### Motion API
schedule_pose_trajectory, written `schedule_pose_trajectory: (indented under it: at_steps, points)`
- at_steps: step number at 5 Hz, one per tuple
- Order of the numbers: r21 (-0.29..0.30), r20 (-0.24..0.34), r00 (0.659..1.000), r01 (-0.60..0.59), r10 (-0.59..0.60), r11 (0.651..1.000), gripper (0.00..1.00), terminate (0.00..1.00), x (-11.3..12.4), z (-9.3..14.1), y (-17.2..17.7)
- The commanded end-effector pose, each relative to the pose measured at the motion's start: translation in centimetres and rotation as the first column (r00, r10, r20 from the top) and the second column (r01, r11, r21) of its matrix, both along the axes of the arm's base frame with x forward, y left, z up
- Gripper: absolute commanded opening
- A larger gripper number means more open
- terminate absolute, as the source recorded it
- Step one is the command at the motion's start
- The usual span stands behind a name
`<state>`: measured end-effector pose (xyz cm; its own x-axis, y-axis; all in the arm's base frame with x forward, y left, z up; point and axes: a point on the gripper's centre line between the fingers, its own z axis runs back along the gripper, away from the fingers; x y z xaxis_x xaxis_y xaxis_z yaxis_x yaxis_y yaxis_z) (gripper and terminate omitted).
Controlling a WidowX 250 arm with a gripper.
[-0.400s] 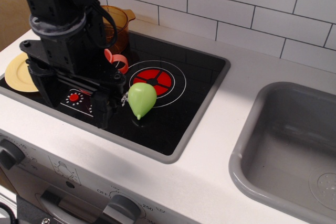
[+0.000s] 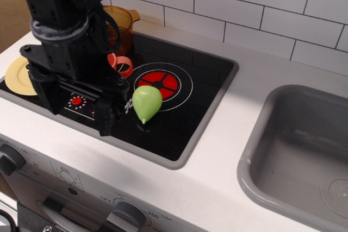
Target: Put cup on plate
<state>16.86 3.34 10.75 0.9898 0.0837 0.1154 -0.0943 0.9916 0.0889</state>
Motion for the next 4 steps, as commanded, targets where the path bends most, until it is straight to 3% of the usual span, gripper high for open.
schedule_pose_trajectory:
  at_steps: [1,2,4]
  points:
    - [0.033,-0.018,0.993,0.121,-0.121,0.992,1.00,0.00,3.4,2.3,3.3]
    - [0.034,-0.073,0.955,0.291,-0.288,0.956,1.00,0.00,5.6,3.0,4.6]
    - [0.016,-0.057,0.880,0.473,-0.471,0.881,1.00,0.00,9.4,2.4,4.0]
